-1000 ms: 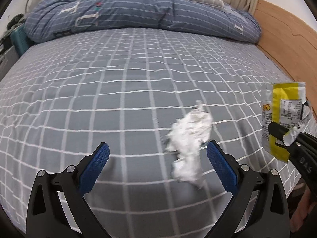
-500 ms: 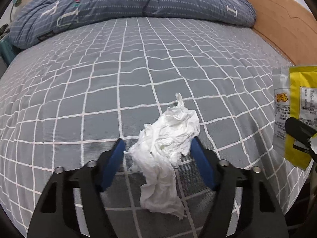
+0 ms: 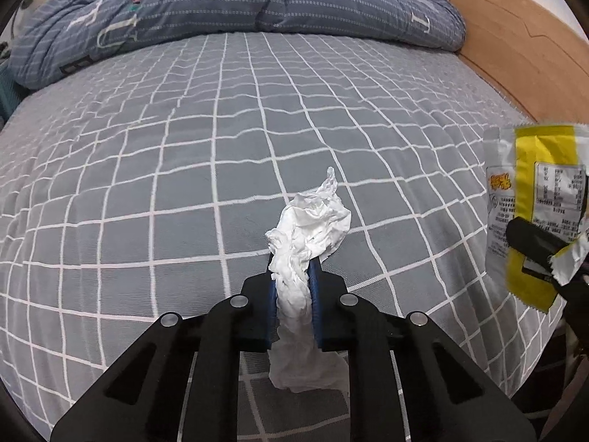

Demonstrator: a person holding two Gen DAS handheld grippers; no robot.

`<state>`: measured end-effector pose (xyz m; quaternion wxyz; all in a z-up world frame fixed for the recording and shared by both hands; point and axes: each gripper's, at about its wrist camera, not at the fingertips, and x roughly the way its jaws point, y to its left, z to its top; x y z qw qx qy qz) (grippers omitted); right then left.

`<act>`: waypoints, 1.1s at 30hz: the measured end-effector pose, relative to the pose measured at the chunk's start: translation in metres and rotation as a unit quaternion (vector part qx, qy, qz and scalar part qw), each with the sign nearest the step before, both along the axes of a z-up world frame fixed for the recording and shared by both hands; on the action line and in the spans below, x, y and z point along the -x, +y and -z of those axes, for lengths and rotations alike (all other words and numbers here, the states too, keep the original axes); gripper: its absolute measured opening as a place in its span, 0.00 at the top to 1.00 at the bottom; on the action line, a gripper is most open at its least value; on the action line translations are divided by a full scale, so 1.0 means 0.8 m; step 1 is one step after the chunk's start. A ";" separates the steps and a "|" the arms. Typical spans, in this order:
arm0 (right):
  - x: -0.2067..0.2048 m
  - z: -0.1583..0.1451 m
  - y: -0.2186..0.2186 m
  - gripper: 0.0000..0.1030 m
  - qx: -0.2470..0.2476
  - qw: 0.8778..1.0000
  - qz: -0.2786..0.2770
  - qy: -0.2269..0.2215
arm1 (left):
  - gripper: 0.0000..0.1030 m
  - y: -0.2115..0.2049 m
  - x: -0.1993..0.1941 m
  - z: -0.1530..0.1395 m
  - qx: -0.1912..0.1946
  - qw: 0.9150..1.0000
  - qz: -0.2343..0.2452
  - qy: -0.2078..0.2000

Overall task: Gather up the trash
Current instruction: 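Lift the tissues and yellow packet and carry both over the black bin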

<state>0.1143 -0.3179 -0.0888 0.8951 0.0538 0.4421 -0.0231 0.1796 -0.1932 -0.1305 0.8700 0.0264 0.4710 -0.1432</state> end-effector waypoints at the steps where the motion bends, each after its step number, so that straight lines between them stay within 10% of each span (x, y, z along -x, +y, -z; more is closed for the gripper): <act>1: 0.000 0.000 0.001 1.00 0.000 1.000 -0.001 0.000 | 0.86 0.003 0.001 -0.003 0.002 1.000 -0.002 -0.002; 33: 0.014 -0.051 0.140 1.00 0.013 0.996 -0.079 -0.033 | 0.86 0.173 0.070 -0.089 0.005 0.997 -0.063 -0.054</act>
